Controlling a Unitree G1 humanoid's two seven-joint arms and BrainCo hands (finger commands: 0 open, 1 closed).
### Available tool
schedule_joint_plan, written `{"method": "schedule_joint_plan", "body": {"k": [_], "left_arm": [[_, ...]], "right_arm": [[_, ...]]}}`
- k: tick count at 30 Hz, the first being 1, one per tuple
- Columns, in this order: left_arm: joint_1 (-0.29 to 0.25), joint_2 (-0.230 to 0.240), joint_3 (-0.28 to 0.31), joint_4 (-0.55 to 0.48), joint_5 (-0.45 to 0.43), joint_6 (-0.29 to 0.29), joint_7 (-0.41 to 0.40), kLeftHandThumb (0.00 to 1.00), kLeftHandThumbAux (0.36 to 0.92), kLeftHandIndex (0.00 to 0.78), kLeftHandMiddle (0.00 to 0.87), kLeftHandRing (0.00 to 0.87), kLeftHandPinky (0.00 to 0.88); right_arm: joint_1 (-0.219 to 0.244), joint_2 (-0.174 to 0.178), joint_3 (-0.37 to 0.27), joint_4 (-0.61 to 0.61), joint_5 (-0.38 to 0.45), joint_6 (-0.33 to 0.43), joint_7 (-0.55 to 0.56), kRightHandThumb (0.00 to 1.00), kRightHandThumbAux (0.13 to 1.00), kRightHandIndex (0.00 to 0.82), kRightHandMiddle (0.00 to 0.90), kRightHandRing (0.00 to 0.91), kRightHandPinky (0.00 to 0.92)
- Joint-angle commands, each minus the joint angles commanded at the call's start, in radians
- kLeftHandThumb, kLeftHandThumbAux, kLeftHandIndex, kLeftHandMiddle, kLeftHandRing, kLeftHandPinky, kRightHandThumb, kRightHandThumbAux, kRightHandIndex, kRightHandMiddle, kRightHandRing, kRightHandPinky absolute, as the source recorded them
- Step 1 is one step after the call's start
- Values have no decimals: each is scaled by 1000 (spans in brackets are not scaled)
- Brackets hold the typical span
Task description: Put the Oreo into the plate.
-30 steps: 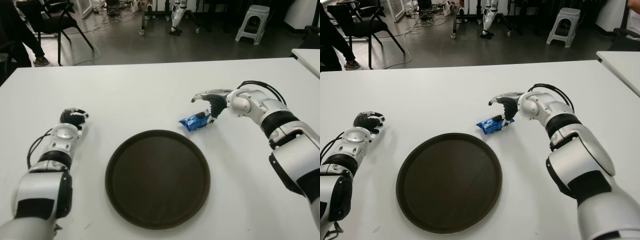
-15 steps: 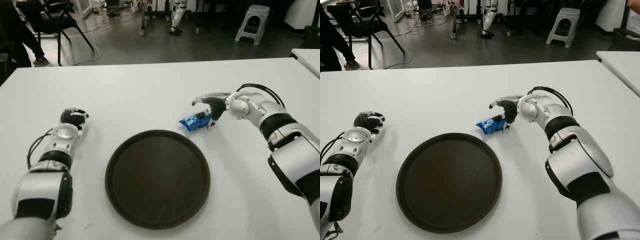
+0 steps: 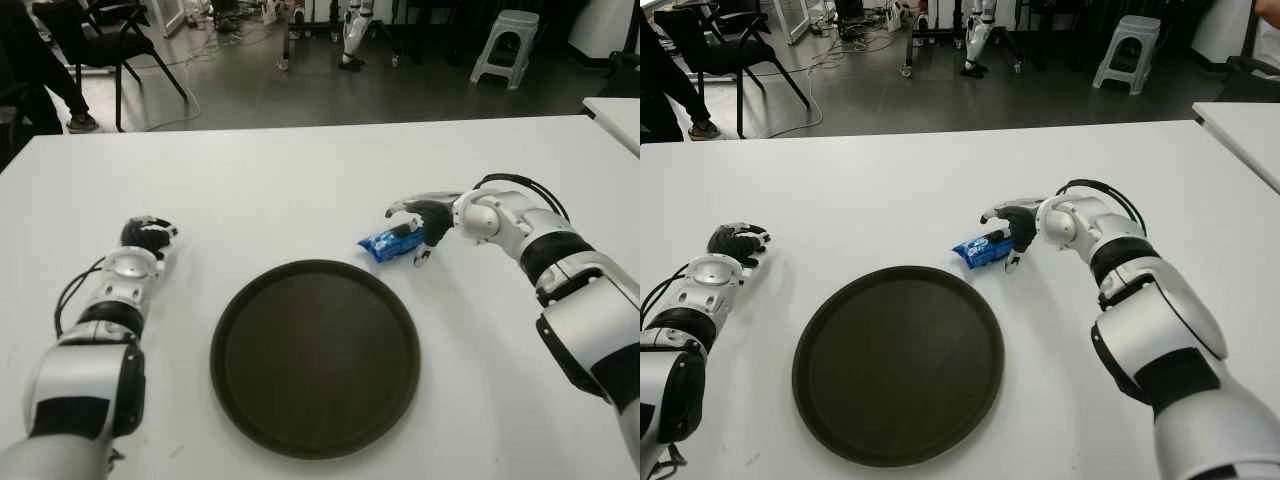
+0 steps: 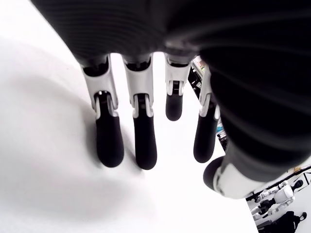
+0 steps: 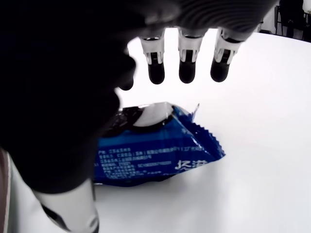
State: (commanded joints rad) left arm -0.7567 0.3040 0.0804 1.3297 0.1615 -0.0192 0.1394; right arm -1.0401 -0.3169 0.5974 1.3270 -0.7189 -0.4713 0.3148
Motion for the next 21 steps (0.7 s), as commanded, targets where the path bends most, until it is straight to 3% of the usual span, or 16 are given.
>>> {"method": "schedule_joint_plan", "body": {"k": [9,21], "left_arm": [[-2,0,-3,-1,3,8,-3,673,726,398,104,139,191],[1,-1,7,-1,-5,2,-3,673,725,398,116,149,198]], "right_arm": [[-3,3,3,-2,-2,3,17,0,845,0,3,0,13],[-2,11,14,0,-12,15,6,0,859,0,0,0,11]]}}
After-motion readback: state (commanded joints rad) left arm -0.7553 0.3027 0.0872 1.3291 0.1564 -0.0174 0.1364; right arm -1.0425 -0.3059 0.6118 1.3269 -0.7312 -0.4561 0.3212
